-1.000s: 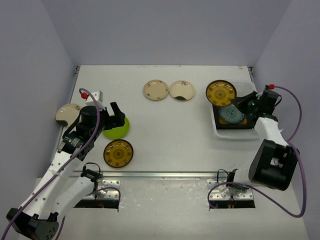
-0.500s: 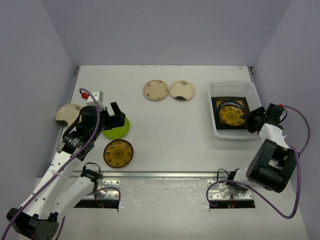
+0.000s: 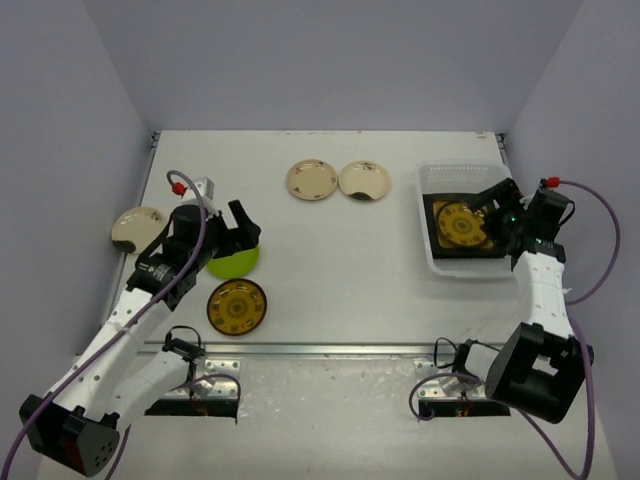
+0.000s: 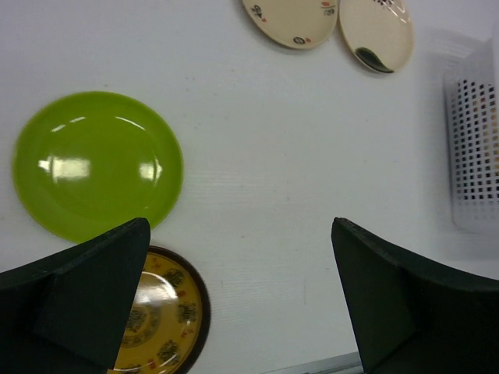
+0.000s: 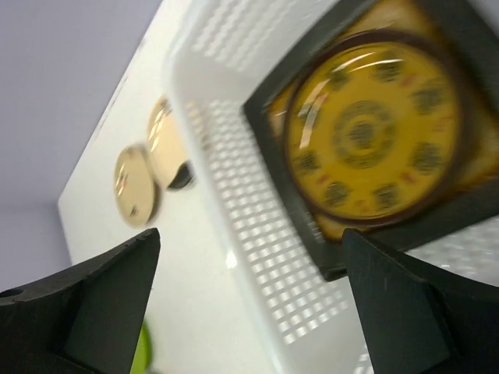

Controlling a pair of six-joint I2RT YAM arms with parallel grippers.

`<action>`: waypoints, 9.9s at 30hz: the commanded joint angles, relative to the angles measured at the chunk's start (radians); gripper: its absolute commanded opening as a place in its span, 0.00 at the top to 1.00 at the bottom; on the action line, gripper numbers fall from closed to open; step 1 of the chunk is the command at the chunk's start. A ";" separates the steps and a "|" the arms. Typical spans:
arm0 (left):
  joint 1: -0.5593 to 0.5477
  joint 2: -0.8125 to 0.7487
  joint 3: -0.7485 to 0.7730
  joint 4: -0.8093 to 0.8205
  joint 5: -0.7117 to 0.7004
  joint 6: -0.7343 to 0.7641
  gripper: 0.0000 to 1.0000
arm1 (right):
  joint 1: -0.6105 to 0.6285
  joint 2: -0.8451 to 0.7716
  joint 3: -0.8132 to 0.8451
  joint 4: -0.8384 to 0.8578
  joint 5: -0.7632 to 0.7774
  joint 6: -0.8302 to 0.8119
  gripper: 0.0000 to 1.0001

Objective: Place the plates into the plastic bin on the countertop

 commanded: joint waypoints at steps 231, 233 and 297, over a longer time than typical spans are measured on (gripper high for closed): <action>-0.302 0.305 0.127 0.380 -0.039 -0.209 0.00 | 0.013 0.050 -0.134 0.234 -0.297 0.110 1.00; -0.301 0.213 0.094 0.360 -0.060 -0.201 0.00 | -0.042 0.051 -0.129 0.192 -0.173 0.120 1.00; 0.733 1.085 0.343 0.025 -0.497 -0.850 0.01 | 0.251 -0.015 -0.156 0.310 -0.540 0.013 0.01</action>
